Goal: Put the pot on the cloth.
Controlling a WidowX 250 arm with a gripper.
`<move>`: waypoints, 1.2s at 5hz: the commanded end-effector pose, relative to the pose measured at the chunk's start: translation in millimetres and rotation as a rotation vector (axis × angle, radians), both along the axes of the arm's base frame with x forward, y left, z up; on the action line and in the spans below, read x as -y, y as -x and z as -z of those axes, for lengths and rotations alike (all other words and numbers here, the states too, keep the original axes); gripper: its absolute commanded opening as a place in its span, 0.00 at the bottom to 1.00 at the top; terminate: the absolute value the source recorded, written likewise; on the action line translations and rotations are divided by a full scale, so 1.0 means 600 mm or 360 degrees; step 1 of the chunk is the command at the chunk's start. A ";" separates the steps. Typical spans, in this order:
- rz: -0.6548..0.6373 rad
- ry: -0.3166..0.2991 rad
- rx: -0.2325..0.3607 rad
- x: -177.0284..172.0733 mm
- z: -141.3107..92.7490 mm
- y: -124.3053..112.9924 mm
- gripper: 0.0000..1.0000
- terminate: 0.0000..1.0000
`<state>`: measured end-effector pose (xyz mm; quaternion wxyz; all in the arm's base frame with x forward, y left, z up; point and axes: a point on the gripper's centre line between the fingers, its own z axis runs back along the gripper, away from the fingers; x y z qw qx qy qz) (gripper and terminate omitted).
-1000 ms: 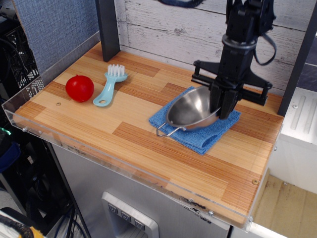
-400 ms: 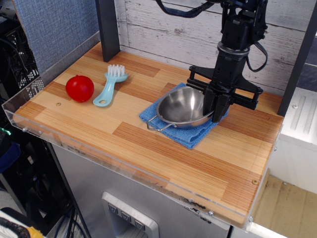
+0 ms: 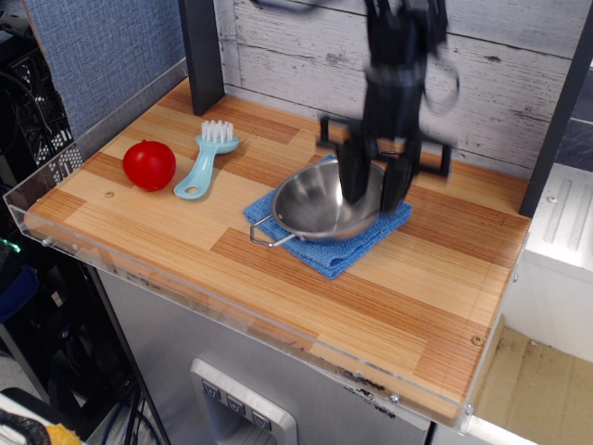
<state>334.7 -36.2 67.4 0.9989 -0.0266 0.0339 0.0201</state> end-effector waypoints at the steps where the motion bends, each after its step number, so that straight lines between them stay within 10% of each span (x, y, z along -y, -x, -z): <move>1: 0.0018 0.0145 0.0389 -0.020 -0.160 0.022 1.00 0.00; 6: -0.0044 -0.0083 0.0393 -0.047 -0.189 0.054 1.00 0.00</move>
